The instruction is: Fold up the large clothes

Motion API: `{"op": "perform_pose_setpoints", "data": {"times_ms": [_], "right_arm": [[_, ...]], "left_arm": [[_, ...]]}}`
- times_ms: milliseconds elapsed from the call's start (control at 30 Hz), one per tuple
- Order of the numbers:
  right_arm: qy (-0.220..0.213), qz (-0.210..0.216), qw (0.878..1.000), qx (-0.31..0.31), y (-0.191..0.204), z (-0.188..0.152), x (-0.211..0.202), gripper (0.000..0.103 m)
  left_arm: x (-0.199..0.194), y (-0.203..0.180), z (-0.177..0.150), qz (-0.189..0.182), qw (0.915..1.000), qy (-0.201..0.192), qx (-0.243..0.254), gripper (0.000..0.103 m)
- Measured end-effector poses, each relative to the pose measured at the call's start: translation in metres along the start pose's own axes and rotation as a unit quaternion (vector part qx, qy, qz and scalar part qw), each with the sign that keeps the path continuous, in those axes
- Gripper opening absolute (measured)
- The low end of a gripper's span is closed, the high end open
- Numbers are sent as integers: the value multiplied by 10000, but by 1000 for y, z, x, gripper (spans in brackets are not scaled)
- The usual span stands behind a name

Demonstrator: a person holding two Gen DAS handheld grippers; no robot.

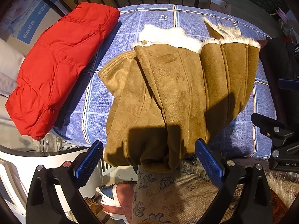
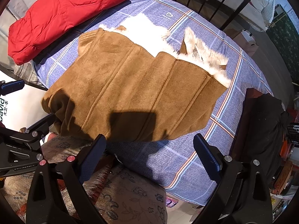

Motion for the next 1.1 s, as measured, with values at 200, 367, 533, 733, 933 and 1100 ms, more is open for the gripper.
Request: {"op": "perform_pose_setpoints", "data": {"times_ms": [200,367,533,733,933,1100], "right_arm": [[23,7,10000,-13,0,1,1,93],[40,10,10000,-38,0,2,3,93],[57,6,10000,-60,0,3,4,93],[69,5,9999,-81,0,3,4,93],[83,14,9999,-76,0,3,5,93],[103,24,9999,-78,-1,4,7,93]], "left_arm": [[1,-1,2,6,10000,22,13,97],[2,-1,3,3,10000,39,2,97],[2,0,3,6,10000,41,4,97],[3,-1,2,6,10000,38,10,97],[4,-1,0,-4,10000,53,7,97],[6,-2,-1,-16,10000,77,36,97]]}}
Point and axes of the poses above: each gripper's, at about its wrist camera, not at the fingertips, and x roughly the way its jaws point, y to its left, z to its top, the point moved 10 cm from there along x, roughly the way its jaws point, and after that the axes turned 1 degree about -z, right-handed, at the moved point
